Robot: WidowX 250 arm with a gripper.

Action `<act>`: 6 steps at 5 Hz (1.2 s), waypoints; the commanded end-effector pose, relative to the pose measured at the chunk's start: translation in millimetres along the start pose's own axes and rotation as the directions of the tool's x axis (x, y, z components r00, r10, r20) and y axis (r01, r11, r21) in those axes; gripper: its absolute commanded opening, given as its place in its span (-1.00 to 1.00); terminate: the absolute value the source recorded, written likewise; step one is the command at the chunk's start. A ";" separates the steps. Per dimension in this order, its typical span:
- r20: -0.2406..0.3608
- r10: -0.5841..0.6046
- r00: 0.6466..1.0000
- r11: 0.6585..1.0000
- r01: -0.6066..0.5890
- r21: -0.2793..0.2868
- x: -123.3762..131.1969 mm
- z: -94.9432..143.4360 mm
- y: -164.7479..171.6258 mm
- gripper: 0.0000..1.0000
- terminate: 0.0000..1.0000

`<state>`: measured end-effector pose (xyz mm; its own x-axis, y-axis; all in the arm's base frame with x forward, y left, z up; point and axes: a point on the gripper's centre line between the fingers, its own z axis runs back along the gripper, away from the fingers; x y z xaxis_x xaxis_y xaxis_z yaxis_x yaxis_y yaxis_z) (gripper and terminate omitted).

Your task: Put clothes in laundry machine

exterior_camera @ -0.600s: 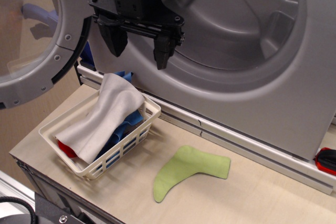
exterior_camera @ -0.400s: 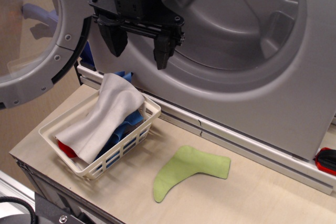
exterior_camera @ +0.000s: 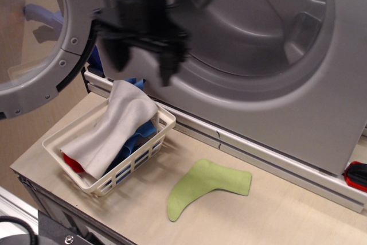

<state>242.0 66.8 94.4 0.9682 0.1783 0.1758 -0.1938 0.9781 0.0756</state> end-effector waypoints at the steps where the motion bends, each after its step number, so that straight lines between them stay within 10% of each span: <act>1: 0.035 0.159 0.987 0.986 -0.161 0.052 -2.2 -28.7 45.0 1.00 -1.00; 4: 0.021 0.246 0.969 0.967 -0.247 0.057 -46.2 -90.9 47.0 1.00 -1.00; 6: 0.027 0.334 0.942 0.938 -0.335 0.091 -29.8 -115.3 37.5 1.00 -1.00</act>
<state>218.7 108.2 -28.9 0.8466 0.5000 0.1823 -0.5224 0.8461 0.1058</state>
